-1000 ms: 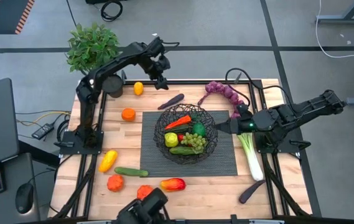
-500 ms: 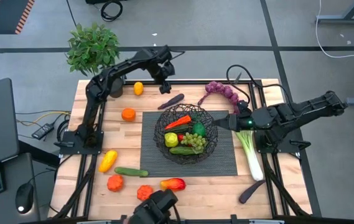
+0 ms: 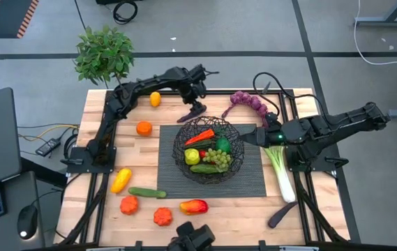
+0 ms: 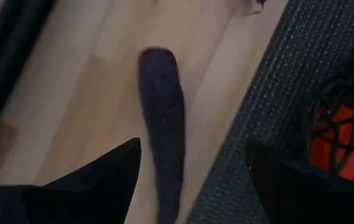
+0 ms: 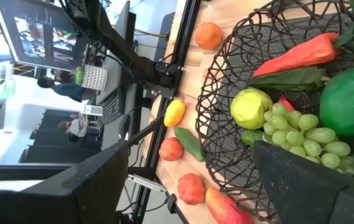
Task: Build produce basket
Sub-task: Put the top eggplant into the black basket
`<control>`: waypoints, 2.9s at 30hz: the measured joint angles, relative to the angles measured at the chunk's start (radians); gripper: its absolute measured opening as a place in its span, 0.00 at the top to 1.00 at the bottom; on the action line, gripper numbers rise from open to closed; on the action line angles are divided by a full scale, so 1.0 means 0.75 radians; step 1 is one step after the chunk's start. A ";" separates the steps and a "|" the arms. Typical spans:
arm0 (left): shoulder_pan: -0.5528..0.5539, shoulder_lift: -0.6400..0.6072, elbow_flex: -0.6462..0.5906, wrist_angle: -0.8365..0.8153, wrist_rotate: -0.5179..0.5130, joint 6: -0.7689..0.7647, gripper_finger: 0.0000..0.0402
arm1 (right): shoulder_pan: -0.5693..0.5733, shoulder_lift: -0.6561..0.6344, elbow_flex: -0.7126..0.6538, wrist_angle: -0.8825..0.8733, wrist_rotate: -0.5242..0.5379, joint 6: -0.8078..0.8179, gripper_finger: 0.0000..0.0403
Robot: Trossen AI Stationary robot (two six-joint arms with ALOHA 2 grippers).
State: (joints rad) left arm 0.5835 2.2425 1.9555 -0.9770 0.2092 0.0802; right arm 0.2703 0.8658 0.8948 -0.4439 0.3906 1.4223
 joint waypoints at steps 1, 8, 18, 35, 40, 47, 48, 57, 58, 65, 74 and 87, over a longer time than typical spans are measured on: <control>-0.007 0.001 -0.001 0.006 -0.010 -0.024 0.28 | 0.000 0.000 0.000 0.002 0.000 0.001 0.14; -0.039 0.062 0.001 0.019 -0.135 -0.139 0.28 | 0.000 0.000 0.000 0.000 -0.035 0.018 0.14; -0.074 0.122 0.003 -0.057 -0.140 -0.190 0.28 | 0.000 0.000 0.000 0.000 -0.064 0.037 0.14; -0.071 0.125 0.002 -0.028 -0.164 -0.187 0.51 | 0.000 0.000 0.000 0.001 -0.070 0.047 0.14; -0.071 0.125 0.001 -0.029 -0.162 -0.189 0.66 | 0.000 0.000 0.000 0.001 -0.070 0.046 0.14; -0.074 0.118 0.001 -0.035 -0.165 -0.195 0.80 | 0.001 0.000 0.000 0.001 -0.070 0.036 0.14; -0.074 0.117 0.001 -0.035 -0.165 -0.195 0.82 | 0.001 0.000 0.000 0.001 -0.070 0.031 0.14; -0.058 0.110 0.119 -0.078 -0.170 -0.193 0.93 | 0.001 0.000 0.000 0.000 -0.070 0.017 0.14; -0.057 0.110 0.143 -0.097 -0.168 -0.188 0.95 | 0.001 0.000 0.000 0.001 -0.070 0.013 0.14; -0.056 0.108 0.351 -0.220 -0.162 -0.161 0.99 | 0.001 0.000 0.000 0.000 -0.070 -0.015 0.14; -0.075 0.058 0.508 -0.340 -0.167 -0.107 0.97 | 0.000 -0.001 0.000 0.000 -0.070 -0.073 0.14; -0.005 0.065 0.414 -0.234 -0.091 0.025 0.54 | 0.001 -0.001 0.000 0.002 -0.070 -0.061 0.14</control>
State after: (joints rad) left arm 0.5796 2.2910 2.2656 -1.1524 0.1411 0.0989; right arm 0.2707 0.8654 0.8948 -0.4427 0.3380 1.3768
